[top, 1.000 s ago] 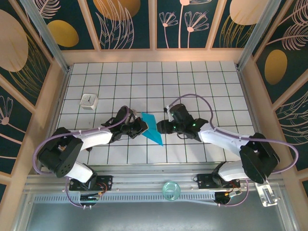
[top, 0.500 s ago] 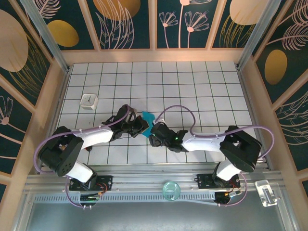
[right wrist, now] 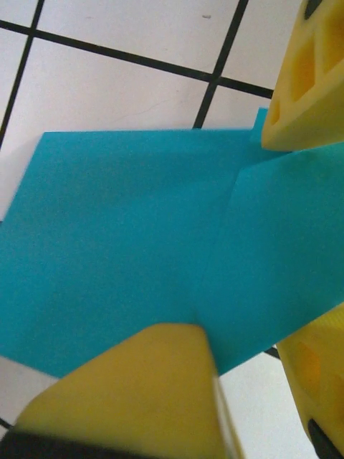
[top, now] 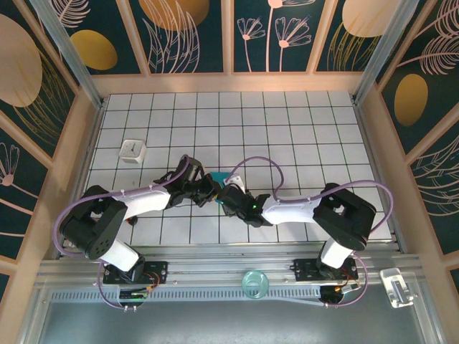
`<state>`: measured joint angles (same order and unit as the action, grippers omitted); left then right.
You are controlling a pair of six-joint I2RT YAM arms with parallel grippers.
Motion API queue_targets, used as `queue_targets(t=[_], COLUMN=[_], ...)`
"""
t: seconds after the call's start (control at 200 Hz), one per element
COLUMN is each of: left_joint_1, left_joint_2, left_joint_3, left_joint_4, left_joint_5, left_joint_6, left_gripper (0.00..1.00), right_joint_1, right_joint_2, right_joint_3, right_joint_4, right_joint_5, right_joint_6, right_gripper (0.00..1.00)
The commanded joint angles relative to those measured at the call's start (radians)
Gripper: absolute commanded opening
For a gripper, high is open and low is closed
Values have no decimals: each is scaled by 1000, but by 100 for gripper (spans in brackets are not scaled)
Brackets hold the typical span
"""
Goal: Fold a paper plane with a square sheet of paper (pick it up from the middle)
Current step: Fourth fold the wing at the center of the table.
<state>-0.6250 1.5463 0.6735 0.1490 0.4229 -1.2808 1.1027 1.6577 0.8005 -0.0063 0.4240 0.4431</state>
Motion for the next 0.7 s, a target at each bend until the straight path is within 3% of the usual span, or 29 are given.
queue_targets(t=[0.0, 0.696], left_joint_1=[-4, -4], left_joint_2=[13, 24], left_joint_3=[15, 15], left_joint_4=[-48, -58], left_joint_5=[33, 34], left_joint_6=[-60, -24], left_gripper=[0, 0], right_joint_1=[13, 11], right_joint_2=[14, 29], right_joint_3=[41, 46], right_joint_4=[10, -24], right_joint_5=[46, 52], right_joint_6=[-13, -10], right_gripper=[52, 29])
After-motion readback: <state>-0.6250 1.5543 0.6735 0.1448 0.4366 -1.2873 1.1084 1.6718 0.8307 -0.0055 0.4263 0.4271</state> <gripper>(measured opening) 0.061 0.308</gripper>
